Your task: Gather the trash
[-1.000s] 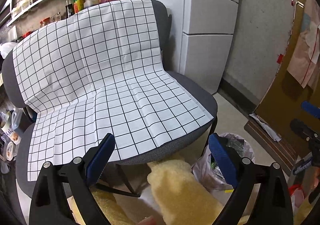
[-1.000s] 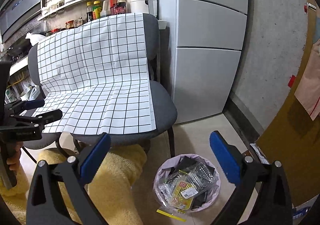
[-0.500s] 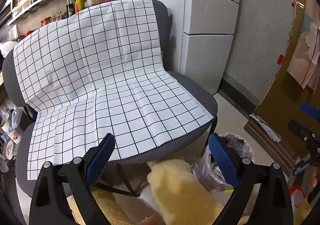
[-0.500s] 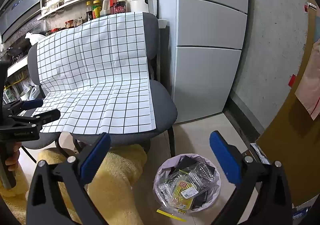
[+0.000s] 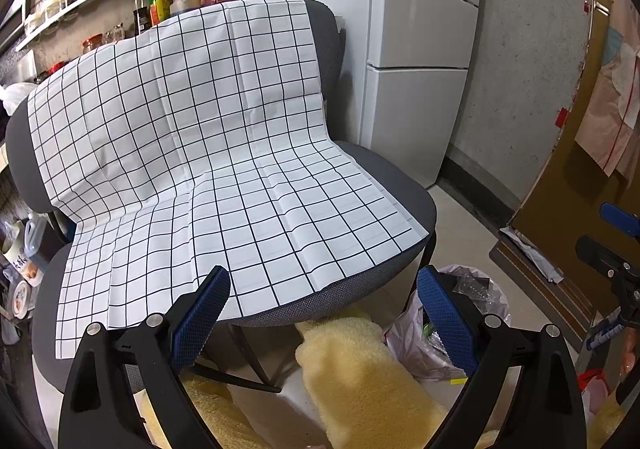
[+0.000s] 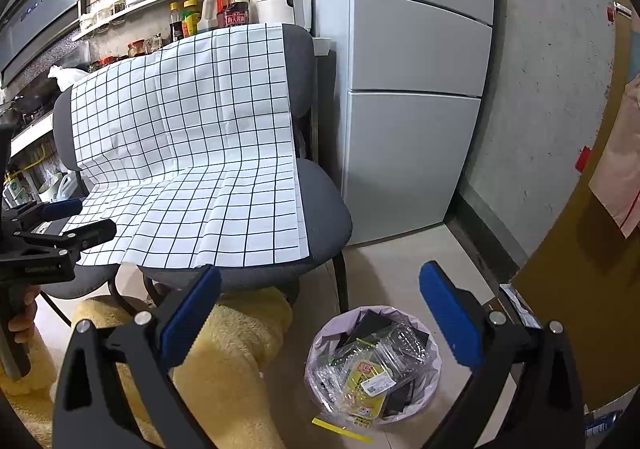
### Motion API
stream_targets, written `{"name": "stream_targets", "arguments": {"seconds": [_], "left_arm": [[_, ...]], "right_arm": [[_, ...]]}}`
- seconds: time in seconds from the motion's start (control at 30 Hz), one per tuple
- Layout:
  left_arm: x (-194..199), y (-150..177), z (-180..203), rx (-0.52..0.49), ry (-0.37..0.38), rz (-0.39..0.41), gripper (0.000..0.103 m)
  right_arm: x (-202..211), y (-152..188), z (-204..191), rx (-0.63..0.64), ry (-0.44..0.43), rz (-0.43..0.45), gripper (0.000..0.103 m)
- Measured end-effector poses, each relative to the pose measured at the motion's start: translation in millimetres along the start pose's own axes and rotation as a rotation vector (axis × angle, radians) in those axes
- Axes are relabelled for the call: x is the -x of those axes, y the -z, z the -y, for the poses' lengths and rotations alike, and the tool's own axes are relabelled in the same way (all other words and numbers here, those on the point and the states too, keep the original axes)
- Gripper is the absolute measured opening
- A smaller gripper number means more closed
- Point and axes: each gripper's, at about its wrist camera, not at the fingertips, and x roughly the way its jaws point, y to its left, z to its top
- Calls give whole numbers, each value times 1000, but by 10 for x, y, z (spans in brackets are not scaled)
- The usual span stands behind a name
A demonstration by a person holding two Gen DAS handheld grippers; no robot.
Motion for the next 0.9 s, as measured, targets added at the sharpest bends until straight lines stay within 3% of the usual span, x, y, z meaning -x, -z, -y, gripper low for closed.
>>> {"name": "stream_targets", "arguments": {"seconds": [0.6, 0.73, 0.9], "left_arm": [[-41, 20, -70, -2, 21, 6, 94], [-159, 54, -201, 32, 10, -34, 94], [-380, 144, -649, 118, -45, -78, 94]], "right_arm": [[-99, 31, 15, -1, -10, -15, 97], [-319, 32, -68, 2, -45, -53, 97], [-819, -67, -337, 28, -130, -118, 97]]}}
